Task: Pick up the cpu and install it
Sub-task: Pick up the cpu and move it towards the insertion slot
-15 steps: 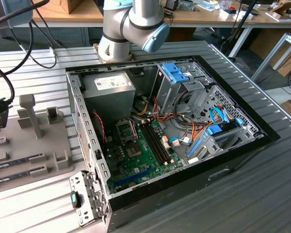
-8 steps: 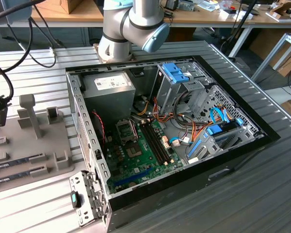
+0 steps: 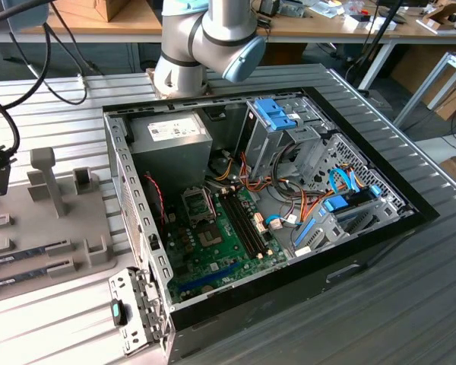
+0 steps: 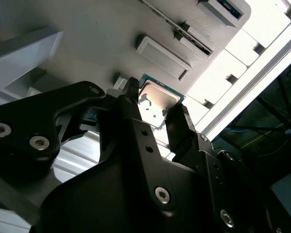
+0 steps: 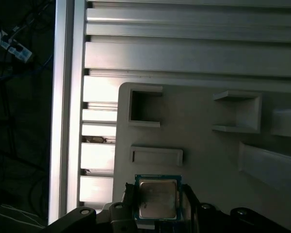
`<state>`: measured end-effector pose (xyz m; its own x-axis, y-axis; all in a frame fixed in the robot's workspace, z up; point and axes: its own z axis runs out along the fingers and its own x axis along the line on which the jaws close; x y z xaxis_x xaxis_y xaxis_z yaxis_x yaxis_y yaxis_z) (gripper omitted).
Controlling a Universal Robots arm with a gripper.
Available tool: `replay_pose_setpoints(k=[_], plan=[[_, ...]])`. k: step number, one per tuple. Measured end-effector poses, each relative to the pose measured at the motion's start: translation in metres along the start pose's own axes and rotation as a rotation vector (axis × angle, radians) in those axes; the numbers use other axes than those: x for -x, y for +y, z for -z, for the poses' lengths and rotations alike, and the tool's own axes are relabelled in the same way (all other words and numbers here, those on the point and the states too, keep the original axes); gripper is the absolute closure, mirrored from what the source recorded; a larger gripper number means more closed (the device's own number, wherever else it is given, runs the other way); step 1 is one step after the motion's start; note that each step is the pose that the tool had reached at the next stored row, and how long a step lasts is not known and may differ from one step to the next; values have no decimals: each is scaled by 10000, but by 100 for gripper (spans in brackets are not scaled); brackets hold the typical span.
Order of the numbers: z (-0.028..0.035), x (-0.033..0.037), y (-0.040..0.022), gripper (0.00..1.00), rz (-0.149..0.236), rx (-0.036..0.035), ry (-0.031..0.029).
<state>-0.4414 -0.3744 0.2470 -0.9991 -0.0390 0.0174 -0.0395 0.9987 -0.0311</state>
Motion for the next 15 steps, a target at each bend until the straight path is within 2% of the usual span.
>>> replay_pose_setpoints(k=[15], plan=[[80,-2,-2,53,0,0,1]])
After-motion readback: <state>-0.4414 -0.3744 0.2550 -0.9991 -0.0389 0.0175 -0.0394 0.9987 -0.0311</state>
